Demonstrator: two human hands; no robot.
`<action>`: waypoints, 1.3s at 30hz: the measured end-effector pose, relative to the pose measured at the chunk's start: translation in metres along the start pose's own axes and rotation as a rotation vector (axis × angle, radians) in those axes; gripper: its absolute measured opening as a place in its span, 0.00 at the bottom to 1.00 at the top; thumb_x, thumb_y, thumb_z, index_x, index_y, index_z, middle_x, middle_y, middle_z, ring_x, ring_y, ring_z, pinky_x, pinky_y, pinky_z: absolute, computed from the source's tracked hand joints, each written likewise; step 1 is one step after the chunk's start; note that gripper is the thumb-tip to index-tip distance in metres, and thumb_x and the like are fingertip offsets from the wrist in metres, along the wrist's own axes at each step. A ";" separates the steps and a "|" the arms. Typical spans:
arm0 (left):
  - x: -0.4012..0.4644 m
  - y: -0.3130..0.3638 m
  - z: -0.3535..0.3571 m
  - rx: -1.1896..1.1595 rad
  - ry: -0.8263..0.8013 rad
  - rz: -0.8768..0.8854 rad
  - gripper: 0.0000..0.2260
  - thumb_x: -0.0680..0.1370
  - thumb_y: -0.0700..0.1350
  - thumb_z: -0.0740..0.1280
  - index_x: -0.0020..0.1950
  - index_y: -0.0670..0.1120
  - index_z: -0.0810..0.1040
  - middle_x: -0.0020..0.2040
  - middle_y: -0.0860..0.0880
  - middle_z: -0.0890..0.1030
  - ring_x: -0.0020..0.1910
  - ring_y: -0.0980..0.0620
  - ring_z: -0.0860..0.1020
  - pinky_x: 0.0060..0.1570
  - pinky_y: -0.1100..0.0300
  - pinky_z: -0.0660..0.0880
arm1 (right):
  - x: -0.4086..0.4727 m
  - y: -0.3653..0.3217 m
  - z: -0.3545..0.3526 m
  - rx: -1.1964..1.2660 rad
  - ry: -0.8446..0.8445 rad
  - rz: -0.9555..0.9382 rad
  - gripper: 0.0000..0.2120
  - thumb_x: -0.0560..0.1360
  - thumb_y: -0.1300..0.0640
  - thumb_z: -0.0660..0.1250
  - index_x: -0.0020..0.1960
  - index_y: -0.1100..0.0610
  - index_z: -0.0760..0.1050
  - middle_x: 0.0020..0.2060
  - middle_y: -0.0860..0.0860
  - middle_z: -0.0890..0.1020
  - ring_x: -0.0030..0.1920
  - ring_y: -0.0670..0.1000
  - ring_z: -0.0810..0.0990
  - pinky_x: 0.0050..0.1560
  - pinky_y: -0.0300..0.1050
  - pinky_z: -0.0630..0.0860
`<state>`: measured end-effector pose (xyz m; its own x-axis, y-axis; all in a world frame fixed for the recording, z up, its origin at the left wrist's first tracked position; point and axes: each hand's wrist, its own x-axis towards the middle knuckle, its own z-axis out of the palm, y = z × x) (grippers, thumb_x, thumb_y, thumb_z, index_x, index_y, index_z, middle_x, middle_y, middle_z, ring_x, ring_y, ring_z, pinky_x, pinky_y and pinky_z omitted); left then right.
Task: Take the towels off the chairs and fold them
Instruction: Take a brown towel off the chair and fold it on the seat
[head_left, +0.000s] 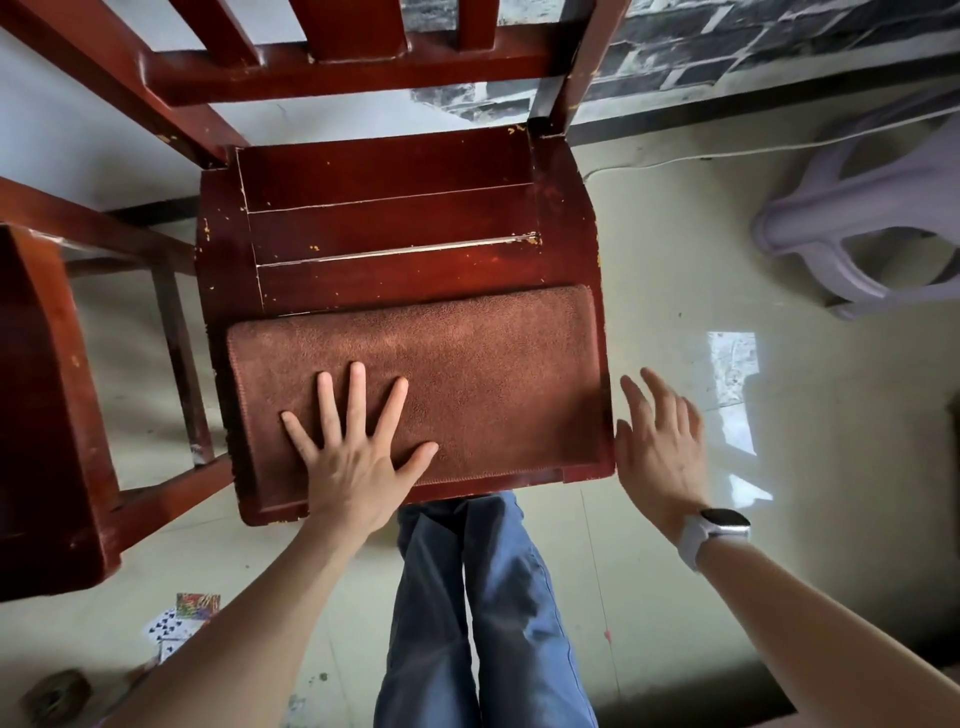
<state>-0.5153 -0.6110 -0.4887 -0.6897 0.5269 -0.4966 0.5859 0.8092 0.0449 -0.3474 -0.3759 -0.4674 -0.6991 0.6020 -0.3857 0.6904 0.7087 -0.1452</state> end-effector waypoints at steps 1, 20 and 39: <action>0.000 0.000 0.000 -0.002 -0.001 -0.001 0.35 0.71 0.70 0.47 0.74 0.56 0.52 0.76 0.42 0.54 0.74 0.36 0.47 0.63 0.26 0.48 | 0.003 -0.008 -0.004 0.099 0.027 0.053 0.23 0.73 0.54 0.51 0.63 0.61 0.71 0.59 0.61 0.76 0.58 0.63 0.74 0.59 0.58 0.69; 0.000 -0.001 0.000 -0.031 0.031 0.018 0.34 0.70 0.70 0.49 0.73 0.57 0.53 0.75 0.42 0.58 0.73 0.35 0.52 0.62 0.26 0.50 | 0.039 -0.069 -0.013 0.368 -0.138 0.602 0.11 0.72 0.56 0.60 0.49 0.61 0.76 0.53 0.60 0.76 0.56 0.62 0.72 0.57 0.52 0.68; -0.035 -0.059 -0.079 -1.994 -0.231 -0.584 0.10 0.80 0.43 0.54 0.57 0.47 0.74 0.54 0.47 0.79 0.54 0.49 0.77 0.62 0.51 0.69 | -0.002 -0.210 -0.095 1.050 -0.526 -0.067 0.21 0.74 0.66 0.64 0.64 0.53 0.64 0.32 0.49 0.73 0.32 0.43 0.74 0.36 0.38 0.73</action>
<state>-0.5592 -0.6561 -0.4061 -0.4360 0.2588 -0.8619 -0.8888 0.0265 0.4576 -0.5087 -0.4910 -0.3500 -0.7466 0.1748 -0.6419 0.6417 -0.0655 -0.7641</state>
